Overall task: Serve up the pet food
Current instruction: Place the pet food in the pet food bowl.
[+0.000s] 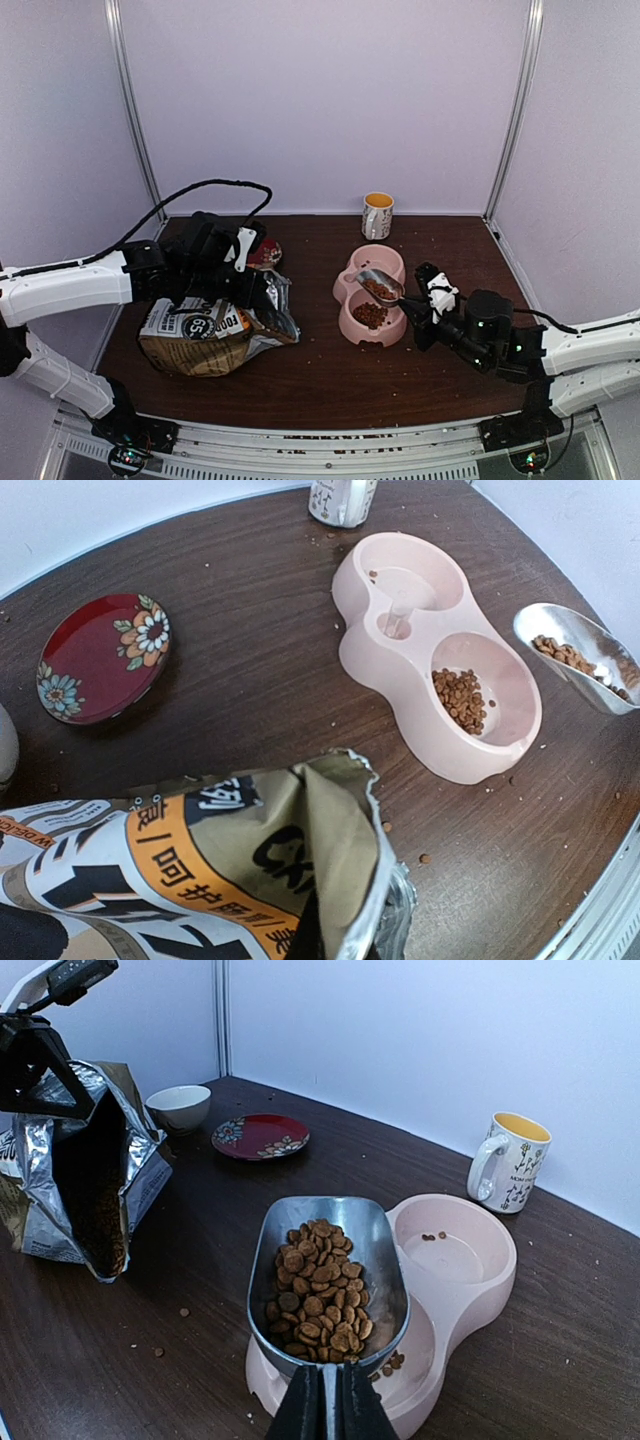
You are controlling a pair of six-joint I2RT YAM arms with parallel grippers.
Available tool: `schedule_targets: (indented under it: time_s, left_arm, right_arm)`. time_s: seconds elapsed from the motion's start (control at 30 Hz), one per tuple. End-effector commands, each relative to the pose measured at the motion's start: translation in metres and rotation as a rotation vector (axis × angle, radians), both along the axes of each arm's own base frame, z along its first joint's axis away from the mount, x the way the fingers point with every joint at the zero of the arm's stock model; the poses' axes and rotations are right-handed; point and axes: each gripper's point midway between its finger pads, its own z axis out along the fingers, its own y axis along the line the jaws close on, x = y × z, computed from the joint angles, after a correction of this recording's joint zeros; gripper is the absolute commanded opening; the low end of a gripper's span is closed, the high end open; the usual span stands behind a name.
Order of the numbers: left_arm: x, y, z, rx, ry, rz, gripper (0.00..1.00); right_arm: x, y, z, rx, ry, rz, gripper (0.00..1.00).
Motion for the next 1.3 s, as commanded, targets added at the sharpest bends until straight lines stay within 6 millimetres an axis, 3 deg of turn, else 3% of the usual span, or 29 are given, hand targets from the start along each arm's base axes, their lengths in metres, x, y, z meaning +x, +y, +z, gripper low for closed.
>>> schedule_targets:
  time_s: [0.0,0.3,0.8,1.27]
  left_arm:
    - [0.021,-0.007,0.037,-0.076,-0.125,0.039,0.00]
    - [0.019,-0.002,0.035,-0.063,-0.125,0.046,0.00]
    - [0.024,-0.013,0.038,-0.061,-0.136,0.018,0.00]
    - [0.027,-0.017,0.032,-0.055,-0.121,0.018,0.00]
  right_arm:
    - [-0.004,-0.008,-0.009,0.007,0.055,-0.007,0.00]
    - [-0.004,-0.013,-0.011,0.006,0.069,-0.016,0.00]
    - [-0.009,-0.022,-0.024,-0.086,0.185,-0.041,0.00]
    - [-0.008,-0.029,-0.014,-0.131,0.217,-0.052,0.00]
